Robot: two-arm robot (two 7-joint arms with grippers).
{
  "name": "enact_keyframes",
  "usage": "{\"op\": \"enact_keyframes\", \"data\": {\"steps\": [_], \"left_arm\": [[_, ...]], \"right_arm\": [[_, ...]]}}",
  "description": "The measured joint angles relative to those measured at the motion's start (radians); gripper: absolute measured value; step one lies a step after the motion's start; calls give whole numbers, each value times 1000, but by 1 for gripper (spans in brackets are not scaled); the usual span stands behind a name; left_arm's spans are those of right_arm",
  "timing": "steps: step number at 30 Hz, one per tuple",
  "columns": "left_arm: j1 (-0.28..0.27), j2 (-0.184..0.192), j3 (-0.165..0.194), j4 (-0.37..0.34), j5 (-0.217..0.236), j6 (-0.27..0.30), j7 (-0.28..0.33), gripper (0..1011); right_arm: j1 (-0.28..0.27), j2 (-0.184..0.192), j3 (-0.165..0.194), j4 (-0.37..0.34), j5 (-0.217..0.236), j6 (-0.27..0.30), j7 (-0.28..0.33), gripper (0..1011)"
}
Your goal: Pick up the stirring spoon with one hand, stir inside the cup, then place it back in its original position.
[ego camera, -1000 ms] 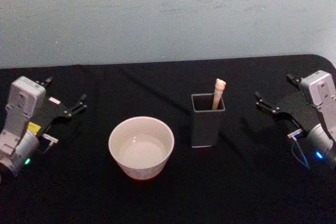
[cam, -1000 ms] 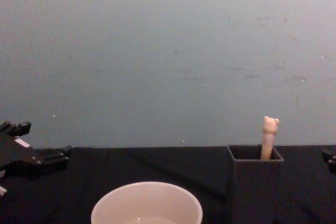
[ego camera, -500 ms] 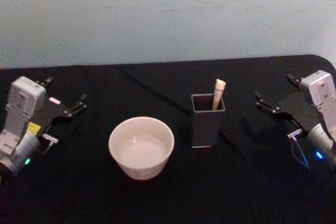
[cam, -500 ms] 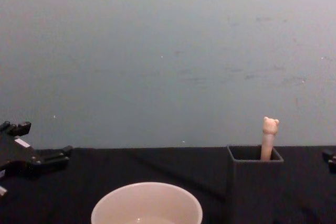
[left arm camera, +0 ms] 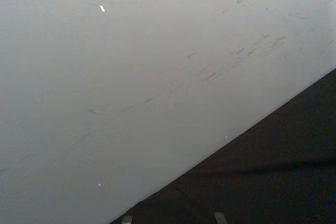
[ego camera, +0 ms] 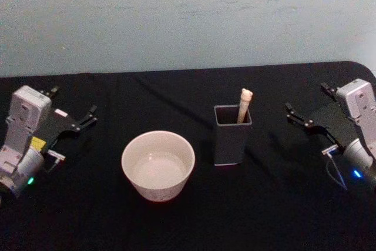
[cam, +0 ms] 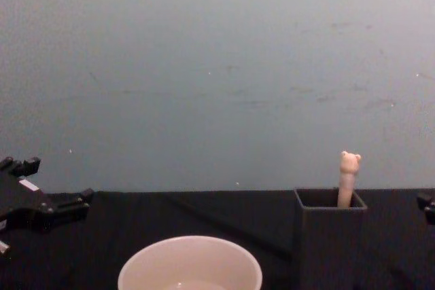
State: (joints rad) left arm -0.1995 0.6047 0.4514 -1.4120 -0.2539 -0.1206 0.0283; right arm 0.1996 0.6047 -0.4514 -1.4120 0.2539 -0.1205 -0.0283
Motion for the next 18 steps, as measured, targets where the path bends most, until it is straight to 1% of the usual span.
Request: {"op": "enact_keyframes", "data": {"steps": [18], "left_arm": [[0,0,0,0,0,0,0,1001]], "right_arm": [[0,0,0,0,0,0,0,1002]]}}
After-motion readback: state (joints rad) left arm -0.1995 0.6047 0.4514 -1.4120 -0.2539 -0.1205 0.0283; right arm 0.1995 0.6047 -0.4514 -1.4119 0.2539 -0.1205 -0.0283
